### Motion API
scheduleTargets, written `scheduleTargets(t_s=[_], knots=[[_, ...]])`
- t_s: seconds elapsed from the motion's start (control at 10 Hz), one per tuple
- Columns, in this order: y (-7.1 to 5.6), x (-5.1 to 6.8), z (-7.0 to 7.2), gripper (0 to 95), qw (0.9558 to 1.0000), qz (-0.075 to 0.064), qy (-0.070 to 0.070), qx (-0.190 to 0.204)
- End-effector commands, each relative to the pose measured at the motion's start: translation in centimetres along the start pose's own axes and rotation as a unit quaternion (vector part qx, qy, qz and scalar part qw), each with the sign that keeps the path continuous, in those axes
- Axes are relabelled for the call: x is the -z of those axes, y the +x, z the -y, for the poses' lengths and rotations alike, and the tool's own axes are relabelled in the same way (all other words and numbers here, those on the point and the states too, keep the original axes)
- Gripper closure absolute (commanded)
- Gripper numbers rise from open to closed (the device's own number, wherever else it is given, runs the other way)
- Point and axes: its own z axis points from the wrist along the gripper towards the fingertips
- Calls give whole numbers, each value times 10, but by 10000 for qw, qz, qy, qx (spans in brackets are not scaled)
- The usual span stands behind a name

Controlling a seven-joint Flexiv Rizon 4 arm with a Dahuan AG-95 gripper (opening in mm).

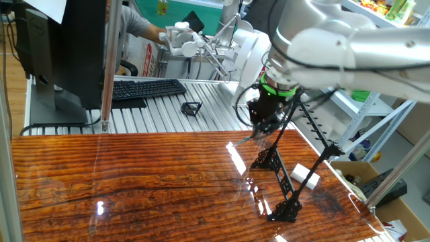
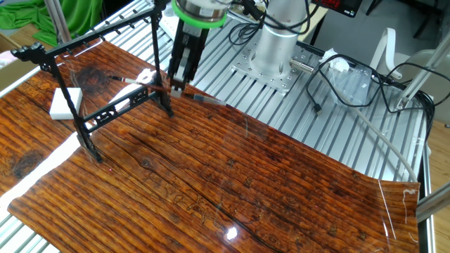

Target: Place the brush on the pen rack

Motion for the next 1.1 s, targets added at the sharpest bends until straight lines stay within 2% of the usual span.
scheduleTargets(t_s=[0.1, 0.2, 0.5, 0.9, 1.1], knots=[[-3, 5, 1, 950, 10000, 74, -11, 7], [-4, 9, 2, 950, 9999, 140, -7, 37], [-8, 16, 3, 950, 9998, 172, -27, 39], [-9, 18, 3, 950, 9995, 314, -41, 17], [-11, 23, 2, 950, 9995, 311, -31, 51]])
